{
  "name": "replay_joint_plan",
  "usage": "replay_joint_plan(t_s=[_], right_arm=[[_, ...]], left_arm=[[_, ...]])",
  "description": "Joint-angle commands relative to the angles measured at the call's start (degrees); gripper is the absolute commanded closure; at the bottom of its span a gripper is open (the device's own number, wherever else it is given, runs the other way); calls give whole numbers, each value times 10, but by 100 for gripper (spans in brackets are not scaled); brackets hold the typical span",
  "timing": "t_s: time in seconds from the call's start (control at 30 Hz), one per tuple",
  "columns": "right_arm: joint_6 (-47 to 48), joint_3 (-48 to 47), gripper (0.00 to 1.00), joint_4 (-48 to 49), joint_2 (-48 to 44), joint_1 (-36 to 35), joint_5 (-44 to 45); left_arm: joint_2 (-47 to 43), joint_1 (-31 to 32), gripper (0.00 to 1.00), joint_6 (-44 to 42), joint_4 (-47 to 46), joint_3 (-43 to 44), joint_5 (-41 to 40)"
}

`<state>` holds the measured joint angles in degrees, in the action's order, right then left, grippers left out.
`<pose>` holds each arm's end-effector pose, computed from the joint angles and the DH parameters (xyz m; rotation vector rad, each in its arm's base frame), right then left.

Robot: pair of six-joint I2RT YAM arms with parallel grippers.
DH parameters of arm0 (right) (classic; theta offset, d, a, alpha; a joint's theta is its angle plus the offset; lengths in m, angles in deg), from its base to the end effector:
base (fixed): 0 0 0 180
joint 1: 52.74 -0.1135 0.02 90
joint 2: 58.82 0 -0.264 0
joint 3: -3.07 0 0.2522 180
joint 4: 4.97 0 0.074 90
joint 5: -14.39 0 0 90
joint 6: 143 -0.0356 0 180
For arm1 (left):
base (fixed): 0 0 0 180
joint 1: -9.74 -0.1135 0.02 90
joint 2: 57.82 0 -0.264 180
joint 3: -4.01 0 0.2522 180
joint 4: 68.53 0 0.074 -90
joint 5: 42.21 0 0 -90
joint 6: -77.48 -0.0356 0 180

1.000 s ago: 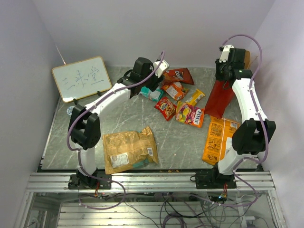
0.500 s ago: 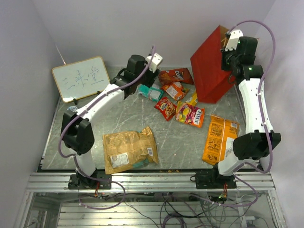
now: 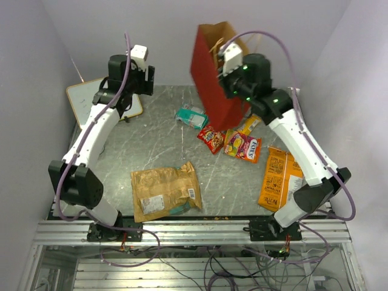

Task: Place the snacks into the paper bag
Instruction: Place the paper bag at the center of the board.

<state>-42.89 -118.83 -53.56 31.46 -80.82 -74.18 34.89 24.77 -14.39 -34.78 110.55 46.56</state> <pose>0.3012 0.1597 0.4777 -0.5958 1.7740 0.1933 0.3676 -0.0979 0.4002 0.2679 1.9019 -0.1339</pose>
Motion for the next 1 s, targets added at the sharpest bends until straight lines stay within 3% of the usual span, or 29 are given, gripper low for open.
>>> replay_joint_plan(t_s=[0.0,0.23,0.37,0.47,0.77,0.97], right_arm=[[3,39,100,73,4,-87,52],[-28,30,100,105,72,-190,97],[-58,16,100,114,116,-223,111],[-76,7,100,113,143,-239,124],[-100,9,100,122,171,-280,140],[-83,-46,100,96,216,-320,169]], left_arm=[[-78,-30,15,5,31,-28,-14],[-179,-60,12,22,38,-105,-27],[-220,-67,8,45,45,-134,9],[-237,-79,10,71,39,-153,36],[-212,-83,8,155,-1,-194,121],[-187,-83,9,221,-4,-191,127]])
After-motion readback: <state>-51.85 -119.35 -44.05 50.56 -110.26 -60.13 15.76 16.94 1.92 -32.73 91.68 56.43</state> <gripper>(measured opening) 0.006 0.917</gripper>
